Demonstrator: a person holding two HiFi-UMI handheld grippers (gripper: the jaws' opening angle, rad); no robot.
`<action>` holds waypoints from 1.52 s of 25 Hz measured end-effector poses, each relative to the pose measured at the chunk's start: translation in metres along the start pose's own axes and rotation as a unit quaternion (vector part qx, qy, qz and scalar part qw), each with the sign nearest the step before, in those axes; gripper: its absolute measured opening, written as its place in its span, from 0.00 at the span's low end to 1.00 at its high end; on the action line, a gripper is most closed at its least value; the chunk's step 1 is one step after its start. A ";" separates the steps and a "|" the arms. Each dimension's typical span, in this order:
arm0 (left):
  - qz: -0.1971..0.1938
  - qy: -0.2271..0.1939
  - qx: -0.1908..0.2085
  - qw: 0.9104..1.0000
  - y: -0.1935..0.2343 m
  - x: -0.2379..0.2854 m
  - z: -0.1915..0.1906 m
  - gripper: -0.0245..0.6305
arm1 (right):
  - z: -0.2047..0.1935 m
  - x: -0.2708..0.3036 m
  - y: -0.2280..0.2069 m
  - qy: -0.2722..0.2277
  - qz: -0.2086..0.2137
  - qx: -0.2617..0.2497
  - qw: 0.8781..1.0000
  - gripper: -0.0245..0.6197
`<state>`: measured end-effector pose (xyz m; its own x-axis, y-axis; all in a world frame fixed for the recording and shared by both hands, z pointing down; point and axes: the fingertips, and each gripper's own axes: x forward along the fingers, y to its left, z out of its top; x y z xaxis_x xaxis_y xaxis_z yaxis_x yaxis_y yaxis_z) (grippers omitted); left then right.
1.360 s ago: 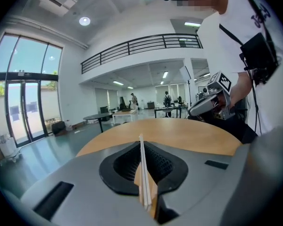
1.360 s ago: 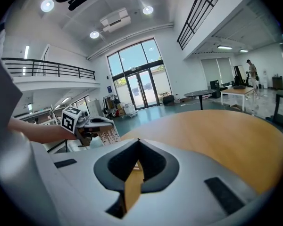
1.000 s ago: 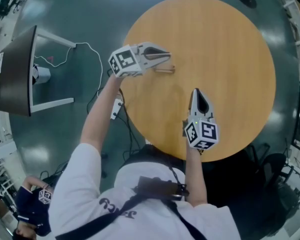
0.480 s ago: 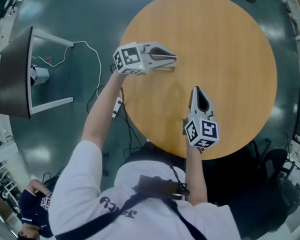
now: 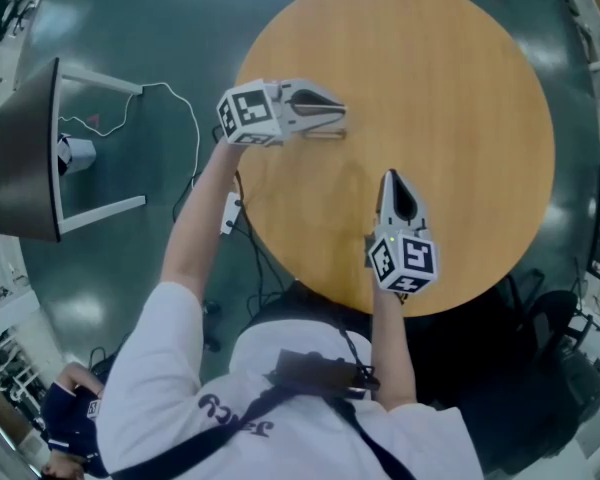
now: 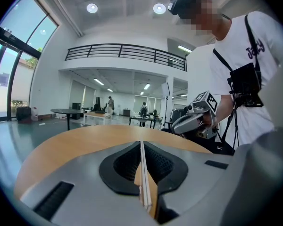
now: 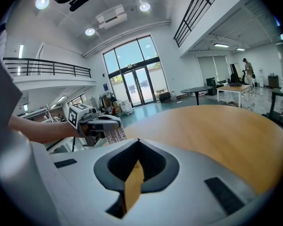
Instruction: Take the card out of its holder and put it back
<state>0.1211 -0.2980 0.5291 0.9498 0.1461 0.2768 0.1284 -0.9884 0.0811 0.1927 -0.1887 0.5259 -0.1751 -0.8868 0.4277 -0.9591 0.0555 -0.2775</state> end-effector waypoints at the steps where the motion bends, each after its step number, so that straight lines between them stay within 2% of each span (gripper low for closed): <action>1: 0.002 -0.001 -0.001 1.000 0.000 -0.001 -0.001 0.08 | -0.001 0.001 0.001 0.001 0.000 0.000 1.000 0.06; 22: 0.032 0.037 -0.028 0.998 0.000 0.018 -0.052 0.08 | -0.009 0.002 -0.005 0.012 0.003 0.002 1.000 0.06; 30: 0.049 0.041 -0.036 0.997 0.006 0.018 -0.056 0.08 | -0.009 0.002 -0.003 0.013 0.009 0.001 1.000 0.06; 35: 0.065 0.047 -0.040 0.996 0.008 0.017 -0.058 0.11 | -0.008 -0.001 -0.004 0.013 0.016 0.001 1.000 0.06; 38: 0.087 0.045 -0.049 0.994 0.015 0.008 -0.062 0.23 | -0.009 0.000 0.002 0.012 0.020 -0.001 1.000 0.06</action>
<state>0.1128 -0.3095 0.5920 0.9250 -0.0197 0.3794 -0.0690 -0.9908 0.1168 0.1892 -0.1843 0.5330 -0.2191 -0.8724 0.4370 -0.9514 0.0918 -0.2938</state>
